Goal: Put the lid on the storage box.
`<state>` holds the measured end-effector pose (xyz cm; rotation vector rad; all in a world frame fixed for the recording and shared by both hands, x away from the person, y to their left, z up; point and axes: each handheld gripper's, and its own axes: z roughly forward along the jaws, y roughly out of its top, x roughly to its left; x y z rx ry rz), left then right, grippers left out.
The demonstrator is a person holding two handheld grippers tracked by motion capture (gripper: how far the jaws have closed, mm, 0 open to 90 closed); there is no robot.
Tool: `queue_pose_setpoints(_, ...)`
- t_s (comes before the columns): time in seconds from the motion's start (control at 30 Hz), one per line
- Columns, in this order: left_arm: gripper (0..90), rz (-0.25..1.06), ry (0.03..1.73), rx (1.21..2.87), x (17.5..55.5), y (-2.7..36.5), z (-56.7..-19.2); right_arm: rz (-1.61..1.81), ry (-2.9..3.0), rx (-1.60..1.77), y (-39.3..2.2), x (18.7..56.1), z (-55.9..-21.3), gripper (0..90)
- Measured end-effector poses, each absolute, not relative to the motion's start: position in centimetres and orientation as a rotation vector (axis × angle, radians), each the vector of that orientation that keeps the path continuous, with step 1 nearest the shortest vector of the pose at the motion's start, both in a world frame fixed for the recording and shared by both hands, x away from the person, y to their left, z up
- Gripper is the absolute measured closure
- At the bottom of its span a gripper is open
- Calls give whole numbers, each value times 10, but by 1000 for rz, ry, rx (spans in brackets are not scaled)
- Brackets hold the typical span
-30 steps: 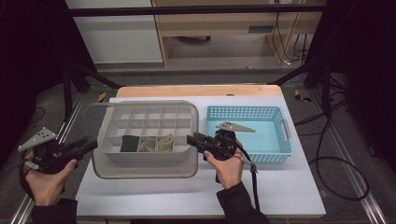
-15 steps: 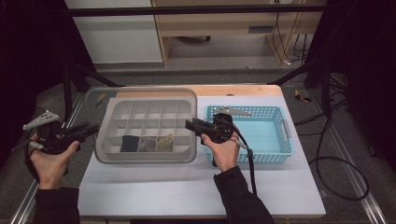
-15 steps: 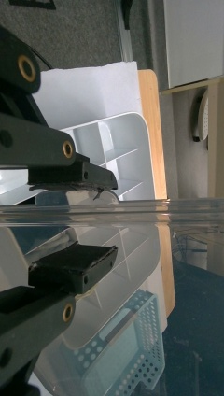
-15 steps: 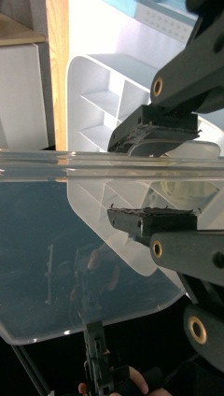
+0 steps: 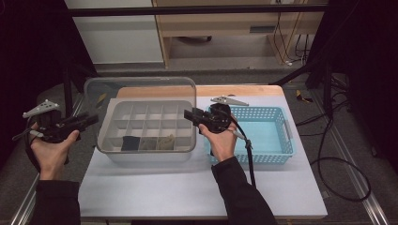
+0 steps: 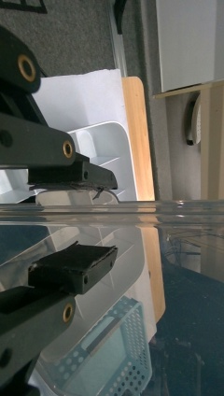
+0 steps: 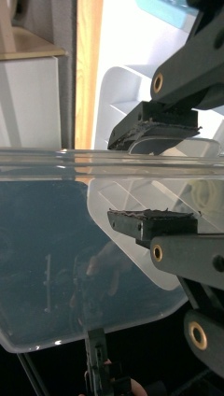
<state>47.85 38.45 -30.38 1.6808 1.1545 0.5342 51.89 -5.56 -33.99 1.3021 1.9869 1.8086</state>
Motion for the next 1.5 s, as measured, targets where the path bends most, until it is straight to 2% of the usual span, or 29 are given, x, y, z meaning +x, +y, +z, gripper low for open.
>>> queue_pose_setpoints(0.73,592,553,1176,1680,499,387,-312,1660,1985,1288,-38,532,-340,536)
queue_pose_setpoints(1.5,576,500,1220,1689,502,397,-327,1584,2063,1336,-27,528,-343,545)
